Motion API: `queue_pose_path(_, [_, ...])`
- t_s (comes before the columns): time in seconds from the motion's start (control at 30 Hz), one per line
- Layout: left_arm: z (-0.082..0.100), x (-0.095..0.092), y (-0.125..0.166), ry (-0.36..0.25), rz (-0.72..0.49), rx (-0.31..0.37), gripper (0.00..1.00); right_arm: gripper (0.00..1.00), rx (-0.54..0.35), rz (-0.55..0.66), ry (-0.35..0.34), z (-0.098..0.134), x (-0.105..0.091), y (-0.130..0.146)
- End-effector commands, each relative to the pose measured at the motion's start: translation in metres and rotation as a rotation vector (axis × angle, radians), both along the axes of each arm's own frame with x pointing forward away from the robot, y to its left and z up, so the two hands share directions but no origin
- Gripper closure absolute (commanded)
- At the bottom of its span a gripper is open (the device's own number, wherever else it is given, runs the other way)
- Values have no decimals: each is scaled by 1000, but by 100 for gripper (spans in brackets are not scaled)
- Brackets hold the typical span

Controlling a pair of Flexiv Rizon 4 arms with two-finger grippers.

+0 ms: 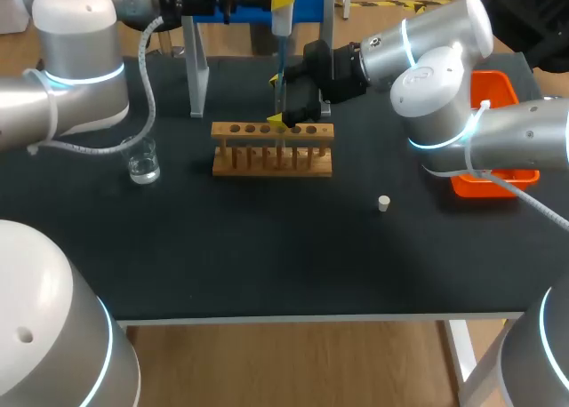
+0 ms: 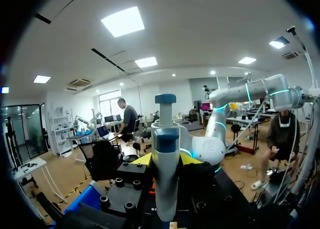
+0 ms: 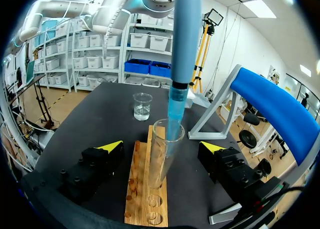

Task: Invert the test tube, pick up the pipette, mount the tip to pipette, aspirate from beaker and dispense into the tube, eject the tip, return the pipette, and cap with the stopper.

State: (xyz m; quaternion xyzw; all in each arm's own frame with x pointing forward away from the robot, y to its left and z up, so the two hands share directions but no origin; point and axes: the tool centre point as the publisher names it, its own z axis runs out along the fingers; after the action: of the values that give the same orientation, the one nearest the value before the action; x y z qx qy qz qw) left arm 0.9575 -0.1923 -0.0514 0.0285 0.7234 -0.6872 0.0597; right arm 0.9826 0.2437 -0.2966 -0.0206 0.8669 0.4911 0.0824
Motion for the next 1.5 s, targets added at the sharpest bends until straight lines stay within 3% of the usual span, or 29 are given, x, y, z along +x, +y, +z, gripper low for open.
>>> queue_pose_path(0.03, [-2,0,0,-1,4,-2,100,0,-3,2,1,1,0,-1])
queue_pose_path(1.5, [-11,-1,-7,-18,-18,9,100,0,-3,2,1,1,0,-1])
